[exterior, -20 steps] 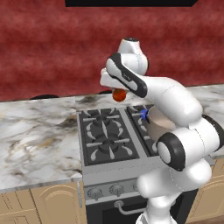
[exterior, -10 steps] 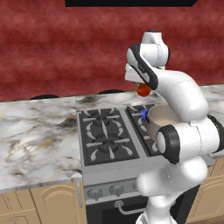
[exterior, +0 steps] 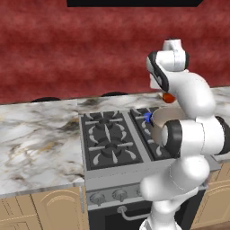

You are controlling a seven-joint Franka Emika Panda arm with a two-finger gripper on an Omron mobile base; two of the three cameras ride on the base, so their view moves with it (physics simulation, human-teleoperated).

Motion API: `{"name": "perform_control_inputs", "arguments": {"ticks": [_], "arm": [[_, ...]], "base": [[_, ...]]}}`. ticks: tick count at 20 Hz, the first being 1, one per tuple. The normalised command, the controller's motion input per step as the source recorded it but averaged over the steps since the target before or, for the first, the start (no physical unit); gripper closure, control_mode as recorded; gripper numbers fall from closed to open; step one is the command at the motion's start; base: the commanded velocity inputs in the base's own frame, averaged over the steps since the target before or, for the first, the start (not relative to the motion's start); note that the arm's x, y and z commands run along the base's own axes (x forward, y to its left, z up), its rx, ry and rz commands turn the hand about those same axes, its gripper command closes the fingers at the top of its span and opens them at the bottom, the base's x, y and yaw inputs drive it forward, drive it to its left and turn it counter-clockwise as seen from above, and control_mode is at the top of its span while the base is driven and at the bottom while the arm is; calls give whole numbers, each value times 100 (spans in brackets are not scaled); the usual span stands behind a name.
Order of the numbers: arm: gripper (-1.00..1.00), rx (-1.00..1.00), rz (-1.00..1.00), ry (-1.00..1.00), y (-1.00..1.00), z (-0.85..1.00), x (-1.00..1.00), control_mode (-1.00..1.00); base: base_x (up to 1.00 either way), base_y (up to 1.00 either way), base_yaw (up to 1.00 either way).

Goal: Turn on the burner for the pot on the stove. Wait thirty seconds for the pot to heat up. Then add the tomato to the pot.

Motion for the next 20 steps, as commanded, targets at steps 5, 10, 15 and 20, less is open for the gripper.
{"name": "perform_control_inputs", "arguments": {"ticks": [5, 10, 15, 20], "arm": [[100, 2, -13, 9, -83, -10, -18, -100], [100, 7, -10, 11, -40, -23, -18, -100], [100, 6, -6, 0, 0, -31, -2, -100], [100, 1, -3, 0, 0, -34, 0, -100]], "base": [[0, 0, 0], [0, 0, 0], [0, 0, 0], [0, 0, 0]]}}
